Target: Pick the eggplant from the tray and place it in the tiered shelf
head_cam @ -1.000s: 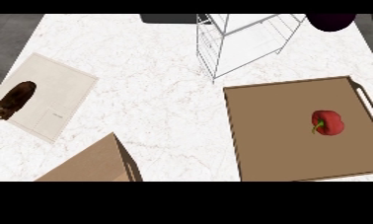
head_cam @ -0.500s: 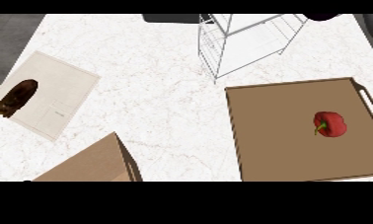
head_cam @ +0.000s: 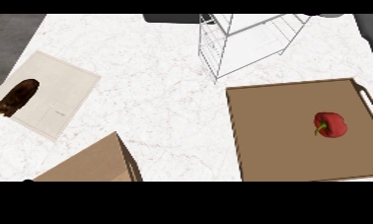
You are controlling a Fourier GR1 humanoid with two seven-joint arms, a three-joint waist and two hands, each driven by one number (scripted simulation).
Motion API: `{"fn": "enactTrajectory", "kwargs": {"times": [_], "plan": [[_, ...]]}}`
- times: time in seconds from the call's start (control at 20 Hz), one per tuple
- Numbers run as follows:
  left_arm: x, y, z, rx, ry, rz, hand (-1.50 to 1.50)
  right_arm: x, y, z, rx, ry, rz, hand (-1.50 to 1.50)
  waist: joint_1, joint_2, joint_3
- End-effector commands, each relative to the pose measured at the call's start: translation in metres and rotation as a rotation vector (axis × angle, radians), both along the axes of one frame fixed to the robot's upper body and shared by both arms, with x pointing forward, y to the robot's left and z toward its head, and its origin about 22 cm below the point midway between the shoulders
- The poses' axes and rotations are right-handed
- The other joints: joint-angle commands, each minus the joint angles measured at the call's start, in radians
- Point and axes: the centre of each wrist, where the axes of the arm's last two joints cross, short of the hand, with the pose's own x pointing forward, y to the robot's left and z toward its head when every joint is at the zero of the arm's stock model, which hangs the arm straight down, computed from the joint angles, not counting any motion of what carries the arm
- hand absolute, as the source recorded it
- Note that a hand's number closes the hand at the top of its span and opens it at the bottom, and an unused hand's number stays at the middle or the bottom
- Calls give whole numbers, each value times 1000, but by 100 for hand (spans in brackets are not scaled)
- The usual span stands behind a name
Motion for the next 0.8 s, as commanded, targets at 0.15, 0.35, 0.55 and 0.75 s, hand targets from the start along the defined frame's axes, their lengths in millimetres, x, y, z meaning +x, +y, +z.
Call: {"fn": "enactTrajectory", "kwargs": {"times": [0.15, 0.35, 0.55, 0.75], "plan": [[73, -11, 42, 31, -525, -68, 0, 15, -11, -9, 204, 59, -51, -150, -28, -7, -10], [70, -15, 44, 11, -526, -77, 0, 22, -17, -4, 345, 87, -66, -150, -17, -12, -9], [80, -7, 47, 30, -522, -69, 0, 26, -17, -5, 503, 123, -22, -150, -44, -10, -9], [79, -6, 48, 24, -524, -56, 0, 31, -26, 3, 648, 166, -32, -150, -38, -15, -9]]}}
